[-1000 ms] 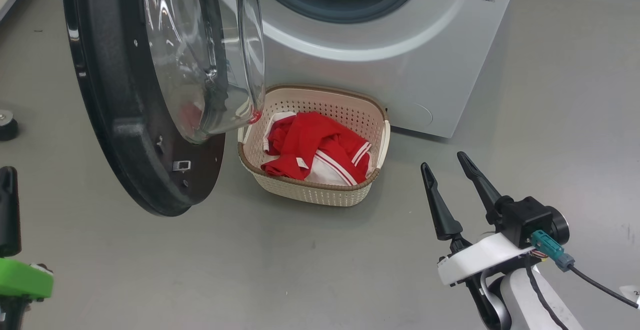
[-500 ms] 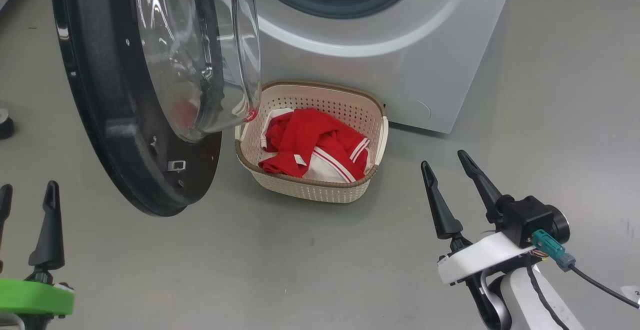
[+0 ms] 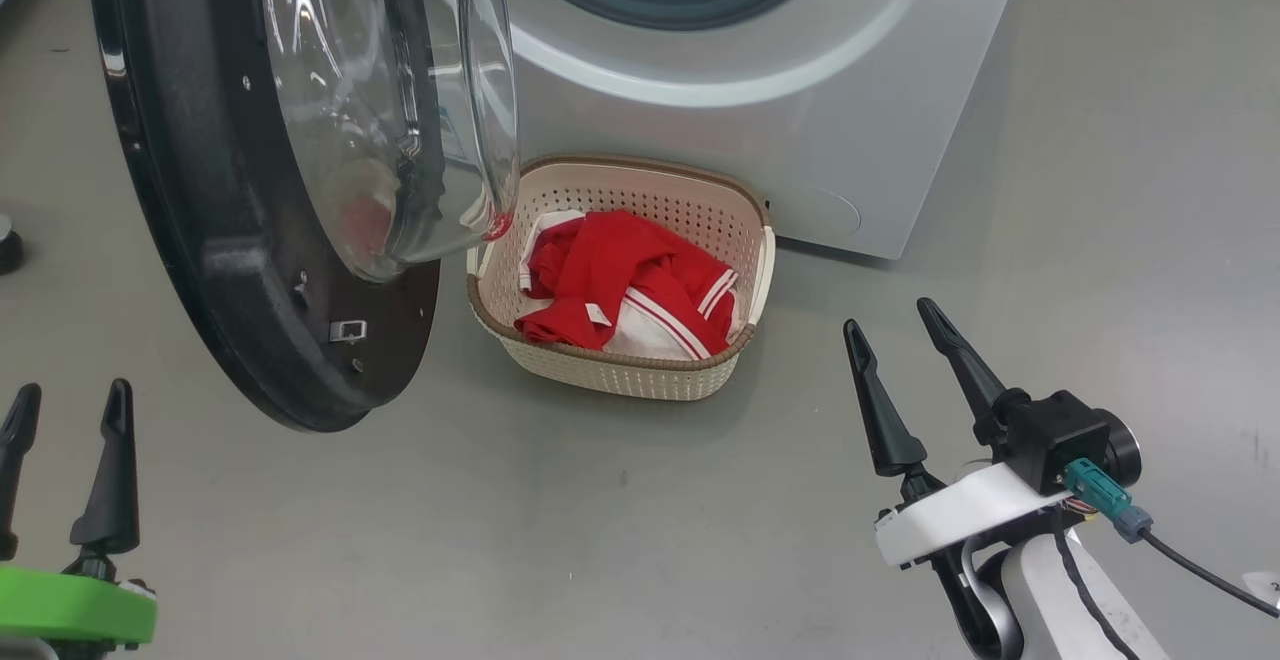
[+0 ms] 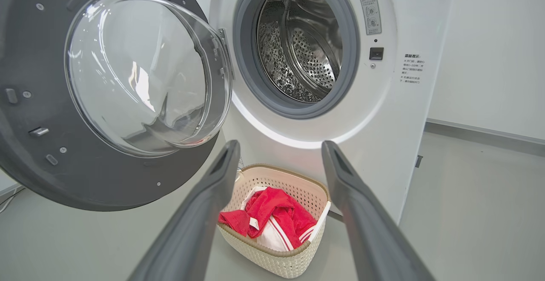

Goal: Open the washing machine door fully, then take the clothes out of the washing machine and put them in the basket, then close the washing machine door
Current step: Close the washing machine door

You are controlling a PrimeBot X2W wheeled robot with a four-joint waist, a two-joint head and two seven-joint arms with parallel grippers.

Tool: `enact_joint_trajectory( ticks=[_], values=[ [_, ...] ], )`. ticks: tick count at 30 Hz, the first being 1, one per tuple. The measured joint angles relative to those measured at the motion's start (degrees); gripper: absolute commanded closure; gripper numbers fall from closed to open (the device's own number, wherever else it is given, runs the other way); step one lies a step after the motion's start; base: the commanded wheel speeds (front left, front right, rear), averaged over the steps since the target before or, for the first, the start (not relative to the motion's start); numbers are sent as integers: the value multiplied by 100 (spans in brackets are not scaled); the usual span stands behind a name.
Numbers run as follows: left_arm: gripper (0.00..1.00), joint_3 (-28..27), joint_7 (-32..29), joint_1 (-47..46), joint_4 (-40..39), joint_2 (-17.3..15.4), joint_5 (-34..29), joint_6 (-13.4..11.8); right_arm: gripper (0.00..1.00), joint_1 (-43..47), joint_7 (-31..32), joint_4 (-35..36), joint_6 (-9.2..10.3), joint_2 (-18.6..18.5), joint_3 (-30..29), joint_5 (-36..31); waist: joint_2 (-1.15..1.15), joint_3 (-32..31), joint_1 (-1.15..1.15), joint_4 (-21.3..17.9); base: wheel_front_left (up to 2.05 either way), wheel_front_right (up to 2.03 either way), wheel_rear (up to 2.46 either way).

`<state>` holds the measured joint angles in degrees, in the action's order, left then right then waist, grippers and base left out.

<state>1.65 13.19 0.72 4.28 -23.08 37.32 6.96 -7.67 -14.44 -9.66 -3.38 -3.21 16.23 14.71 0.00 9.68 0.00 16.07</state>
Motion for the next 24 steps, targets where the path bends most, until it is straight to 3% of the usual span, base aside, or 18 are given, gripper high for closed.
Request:
enact_joint_trajectory(
  ticks=[24],
  values=[
    [0,172,108,-18,292,-59,9,37,0,-5,0,4,0,0,-35,-3,0,31,0,13,0,0,0]
  ],
)
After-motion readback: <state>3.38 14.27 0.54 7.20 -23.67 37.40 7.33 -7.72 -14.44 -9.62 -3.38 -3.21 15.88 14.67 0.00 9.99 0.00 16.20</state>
